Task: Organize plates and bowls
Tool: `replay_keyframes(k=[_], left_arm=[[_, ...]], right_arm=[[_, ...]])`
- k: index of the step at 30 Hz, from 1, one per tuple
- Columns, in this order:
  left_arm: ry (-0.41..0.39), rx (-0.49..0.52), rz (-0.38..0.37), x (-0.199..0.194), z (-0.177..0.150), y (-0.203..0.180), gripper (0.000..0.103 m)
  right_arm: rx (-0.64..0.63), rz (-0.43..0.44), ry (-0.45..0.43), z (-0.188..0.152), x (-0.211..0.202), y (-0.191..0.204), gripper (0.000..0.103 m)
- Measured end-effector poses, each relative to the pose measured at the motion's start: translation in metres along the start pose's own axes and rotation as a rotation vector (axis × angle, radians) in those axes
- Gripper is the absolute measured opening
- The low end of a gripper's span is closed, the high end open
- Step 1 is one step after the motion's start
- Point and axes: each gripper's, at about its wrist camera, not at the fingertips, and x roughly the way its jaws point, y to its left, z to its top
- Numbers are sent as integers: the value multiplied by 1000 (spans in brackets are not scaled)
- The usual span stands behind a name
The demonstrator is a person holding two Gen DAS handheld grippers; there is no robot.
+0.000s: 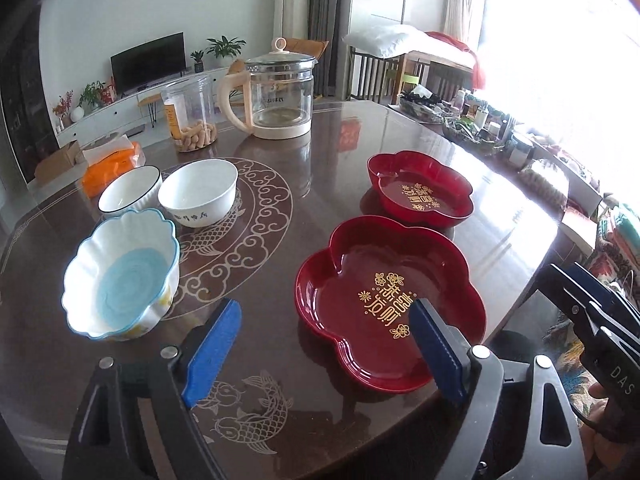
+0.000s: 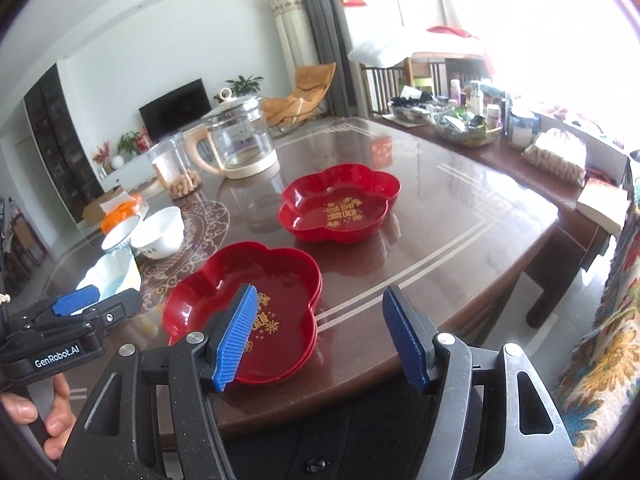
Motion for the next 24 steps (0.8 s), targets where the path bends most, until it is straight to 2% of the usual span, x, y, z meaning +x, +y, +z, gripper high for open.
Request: replay_keyframes(k=[6, 24], left_arm=[[-26, 3, 7, -9, 1, -3, 86], [13, -57, 8, -4, -7, 6, 86]], right_arm=[[-68, 3, -80, -2, -14, 17, 72], [-74, 27, -43, -10, -11, 19, 72]])
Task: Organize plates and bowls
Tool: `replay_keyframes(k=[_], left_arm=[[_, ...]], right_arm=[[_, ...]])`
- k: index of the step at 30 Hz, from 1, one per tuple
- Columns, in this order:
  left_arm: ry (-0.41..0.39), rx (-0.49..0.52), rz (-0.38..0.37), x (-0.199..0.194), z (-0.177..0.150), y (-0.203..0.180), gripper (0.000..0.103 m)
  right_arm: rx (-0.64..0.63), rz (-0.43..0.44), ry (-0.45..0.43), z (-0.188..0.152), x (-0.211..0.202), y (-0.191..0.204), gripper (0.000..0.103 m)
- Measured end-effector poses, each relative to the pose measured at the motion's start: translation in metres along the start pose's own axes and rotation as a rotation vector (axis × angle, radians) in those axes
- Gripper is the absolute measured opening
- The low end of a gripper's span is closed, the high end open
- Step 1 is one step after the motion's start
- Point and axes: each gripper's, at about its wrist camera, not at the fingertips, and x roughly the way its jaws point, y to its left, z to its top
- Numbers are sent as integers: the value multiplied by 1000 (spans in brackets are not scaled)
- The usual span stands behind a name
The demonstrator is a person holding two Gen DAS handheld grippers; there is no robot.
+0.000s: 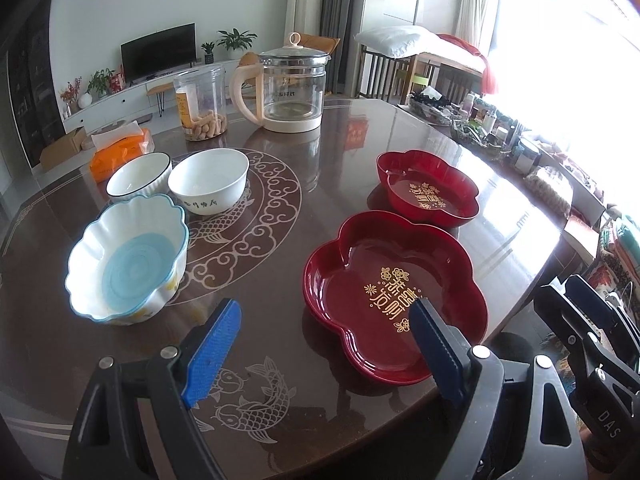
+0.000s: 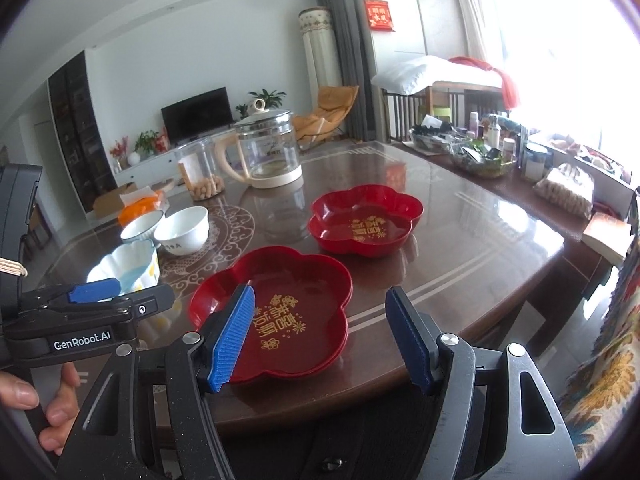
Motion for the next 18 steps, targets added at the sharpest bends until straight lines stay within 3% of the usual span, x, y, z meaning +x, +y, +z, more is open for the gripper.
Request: replay_keyframes(k=[18], left_arm=[[20, -10, -6, 0, 1, 0, 86]], right_arm=[[22, -9, 1, -4, 2, -8, 72]])
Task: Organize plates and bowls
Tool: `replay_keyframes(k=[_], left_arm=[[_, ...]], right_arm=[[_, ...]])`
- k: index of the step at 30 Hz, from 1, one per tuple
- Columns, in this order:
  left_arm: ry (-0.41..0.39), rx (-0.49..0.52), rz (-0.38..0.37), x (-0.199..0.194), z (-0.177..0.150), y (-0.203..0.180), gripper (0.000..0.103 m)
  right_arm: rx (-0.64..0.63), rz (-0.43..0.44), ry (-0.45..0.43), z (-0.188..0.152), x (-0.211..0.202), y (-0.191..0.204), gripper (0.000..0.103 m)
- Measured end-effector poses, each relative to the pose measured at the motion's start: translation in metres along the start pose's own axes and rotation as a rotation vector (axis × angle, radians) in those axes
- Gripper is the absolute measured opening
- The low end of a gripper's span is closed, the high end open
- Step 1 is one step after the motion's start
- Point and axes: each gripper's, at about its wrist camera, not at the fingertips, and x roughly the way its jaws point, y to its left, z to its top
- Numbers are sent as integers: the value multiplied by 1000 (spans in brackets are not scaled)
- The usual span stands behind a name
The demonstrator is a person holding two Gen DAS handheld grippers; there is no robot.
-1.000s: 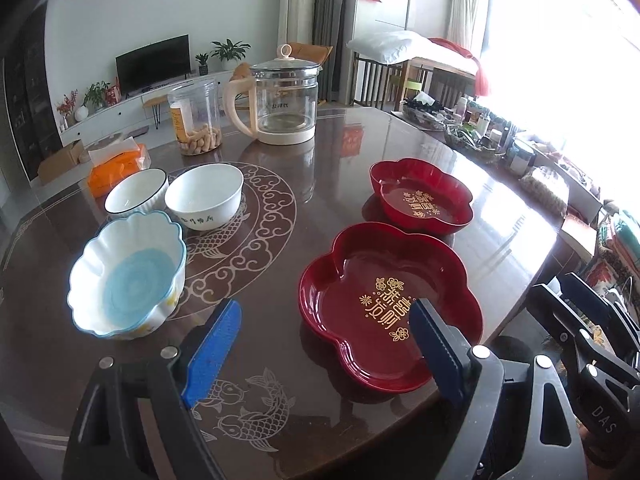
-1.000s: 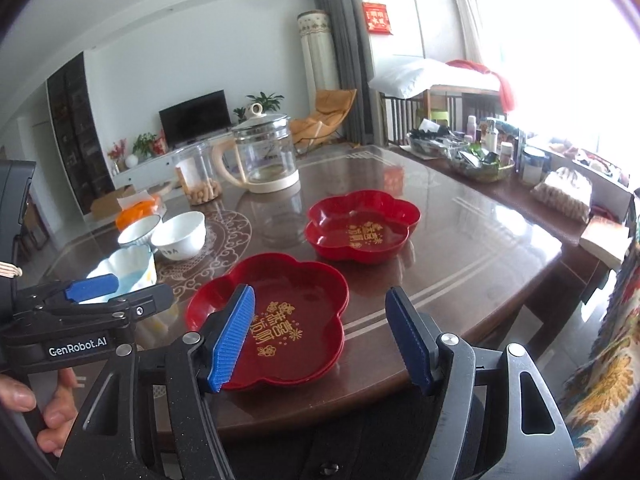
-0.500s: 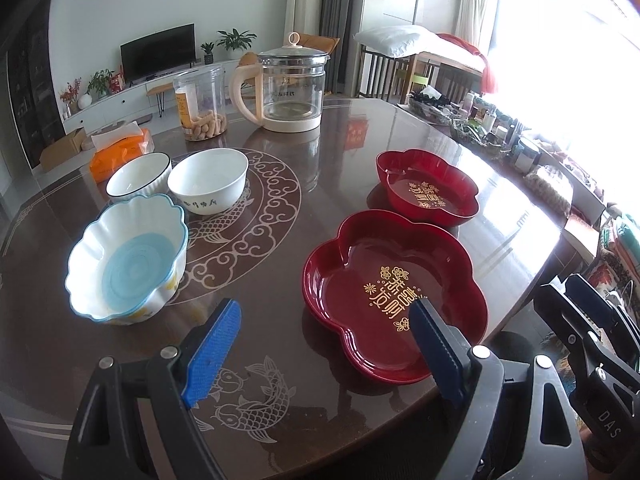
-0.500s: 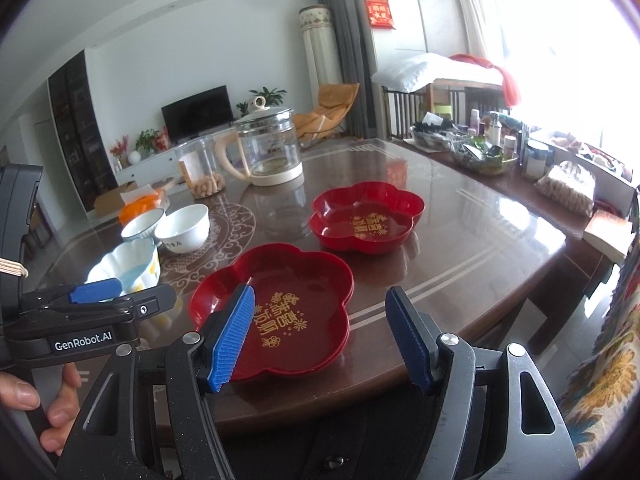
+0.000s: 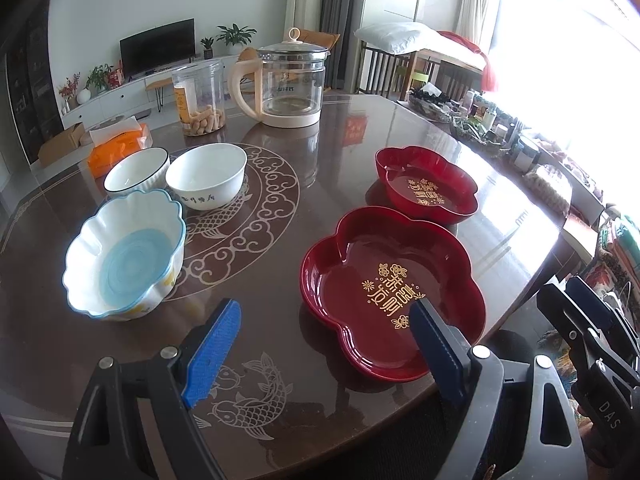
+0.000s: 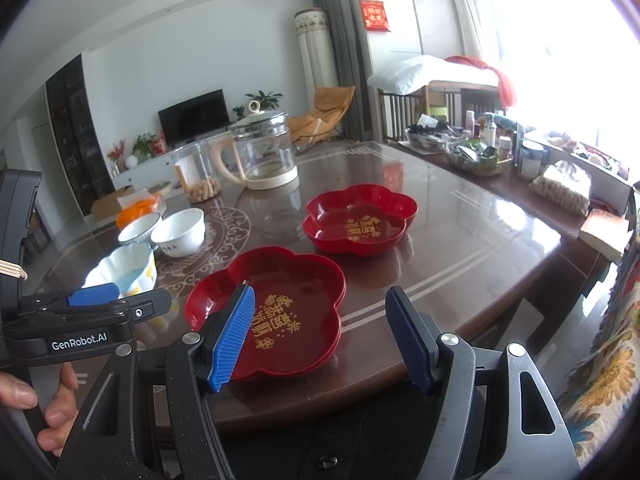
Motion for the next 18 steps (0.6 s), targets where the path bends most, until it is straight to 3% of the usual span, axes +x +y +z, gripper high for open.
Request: replay_keyframes(k=[18], left_arm=[[21, 19, 10, 5, 5, -5, 86]], right_arm=[[41, 4, 16, -1, 7, -12, 72]])
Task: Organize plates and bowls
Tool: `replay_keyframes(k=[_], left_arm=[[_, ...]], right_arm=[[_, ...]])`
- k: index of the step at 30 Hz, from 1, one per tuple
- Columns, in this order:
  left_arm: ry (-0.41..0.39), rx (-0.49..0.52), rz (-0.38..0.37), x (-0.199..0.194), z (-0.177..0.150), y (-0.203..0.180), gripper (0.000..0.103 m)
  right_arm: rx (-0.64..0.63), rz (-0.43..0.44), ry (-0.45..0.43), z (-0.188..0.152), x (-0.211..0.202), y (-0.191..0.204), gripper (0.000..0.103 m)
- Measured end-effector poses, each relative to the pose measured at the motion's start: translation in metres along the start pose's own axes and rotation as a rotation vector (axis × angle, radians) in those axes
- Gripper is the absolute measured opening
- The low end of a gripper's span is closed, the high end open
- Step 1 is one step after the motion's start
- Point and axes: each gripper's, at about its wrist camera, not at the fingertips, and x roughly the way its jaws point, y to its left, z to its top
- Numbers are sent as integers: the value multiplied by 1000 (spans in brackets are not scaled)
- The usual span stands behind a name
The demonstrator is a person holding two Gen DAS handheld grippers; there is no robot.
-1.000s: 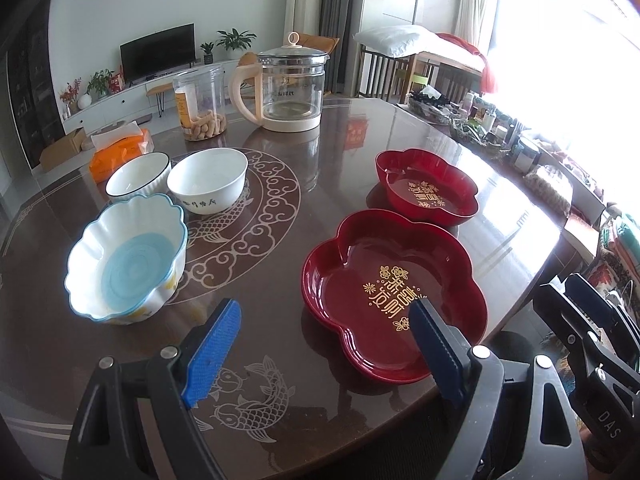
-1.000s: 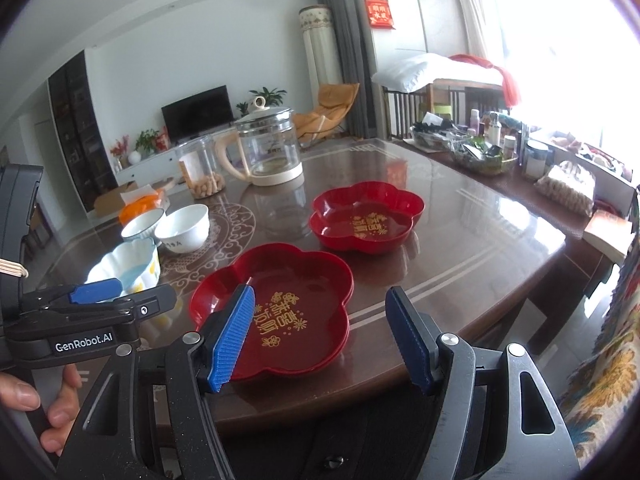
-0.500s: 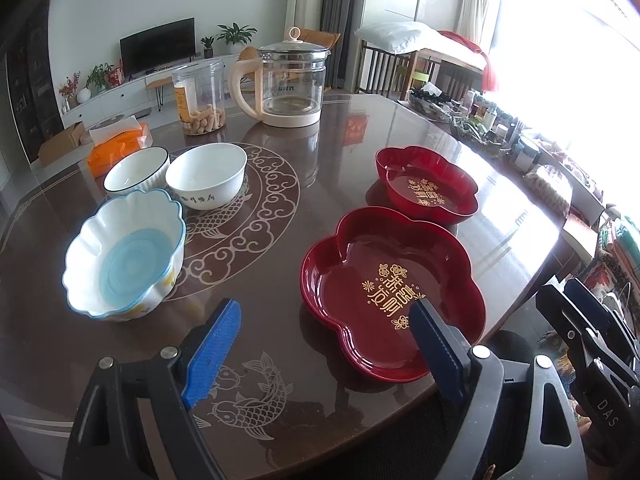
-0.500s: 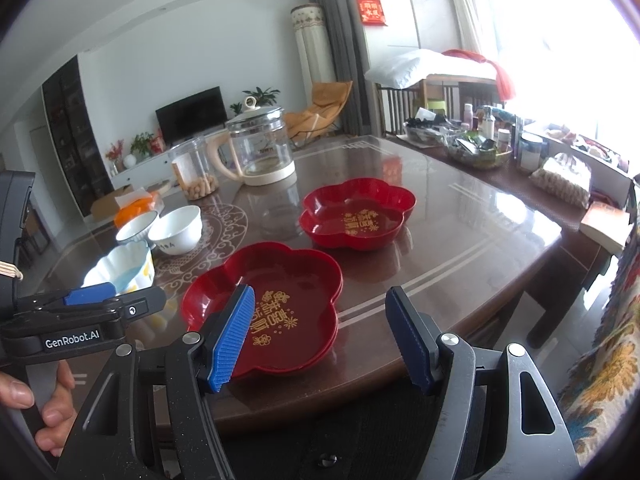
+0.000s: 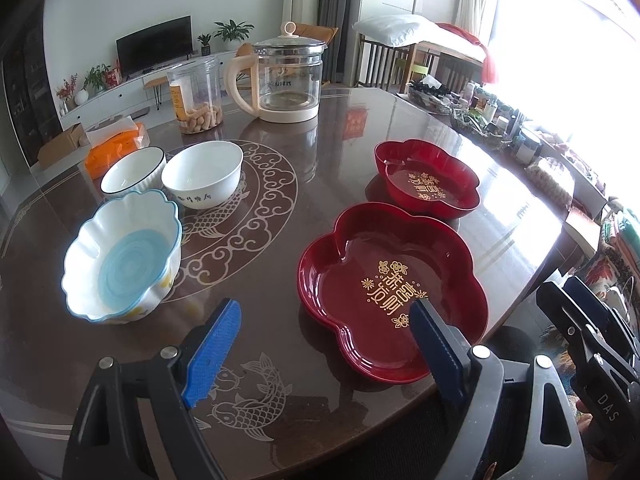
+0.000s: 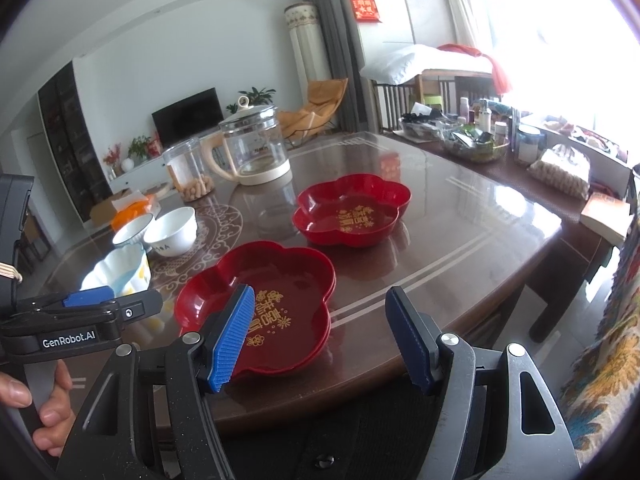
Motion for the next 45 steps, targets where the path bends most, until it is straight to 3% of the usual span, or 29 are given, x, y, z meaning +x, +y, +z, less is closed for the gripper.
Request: replay_keyframes(k=[15, 22, 26, 29, 36, 40, 45], left_arm=[[27, -4, 2, 3, -2, 4, 86], [83, -59, -149, 5, 27, 16, 86], [109, -133, -256, 14, 68, 28, 86], [149, -126, -286, 35, 106, 25, 86], [228, -71, -202, 114, 175, 3, 85], [281, -28, -171, 162, 194, -15, 85], [339, 18, -147, 216, 203, -41, 82]], right_arm=[[-1, 7, 9, -2, -2, 1, 72], [-2, 15, -7, 14, -6, -14, 72], [-32, 60, 76, 44, 12, -39, 72], [-15, 84, 189, 75, 37, -66, 72], [76, 30, 414, 135, 102, -124, 72], [171, 5, 494, 139, 129, -146, 72], [266, 51, 552, 137, 161, -153, 72]])
